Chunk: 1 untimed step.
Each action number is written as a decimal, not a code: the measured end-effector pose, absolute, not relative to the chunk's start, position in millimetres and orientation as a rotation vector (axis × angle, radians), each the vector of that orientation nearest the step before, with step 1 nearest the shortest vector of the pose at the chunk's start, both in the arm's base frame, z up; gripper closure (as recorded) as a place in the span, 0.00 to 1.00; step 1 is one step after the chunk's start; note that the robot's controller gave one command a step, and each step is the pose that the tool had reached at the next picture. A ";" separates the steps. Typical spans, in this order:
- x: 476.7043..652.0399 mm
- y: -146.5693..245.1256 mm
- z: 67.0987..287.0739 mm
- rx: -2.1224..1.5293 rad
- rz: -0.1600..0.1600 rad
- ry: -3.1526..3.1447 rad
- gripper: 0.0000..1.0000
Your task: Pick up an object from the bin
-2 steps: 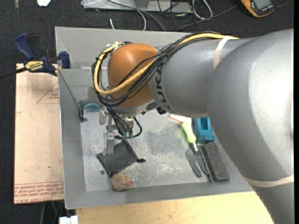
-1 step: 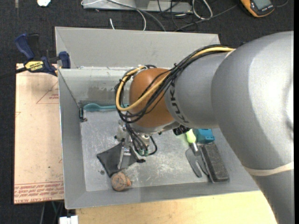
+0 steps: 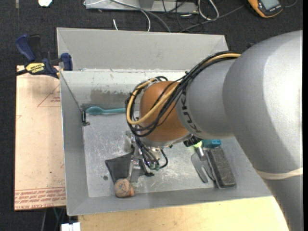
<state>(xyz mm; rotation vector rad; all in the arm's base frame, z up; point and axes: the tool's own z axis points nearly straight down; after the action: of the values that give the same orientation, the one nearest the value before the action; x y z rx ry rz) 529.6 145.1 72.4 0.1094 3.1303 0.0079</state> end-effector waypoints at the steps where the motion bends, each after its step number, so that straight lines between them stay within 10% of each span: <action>1: 516.5 139.9 70.3 -0.481 0.006 3.097 1.00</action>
Offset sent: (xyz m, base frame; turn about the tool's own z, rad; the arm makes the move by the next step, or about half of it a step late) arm 0.0000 0.0000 0.0000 0.0000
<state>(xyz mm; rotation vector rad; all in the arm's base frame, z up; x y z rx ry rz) 516.5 139.9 70.3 -0.4810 3.0967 0.0064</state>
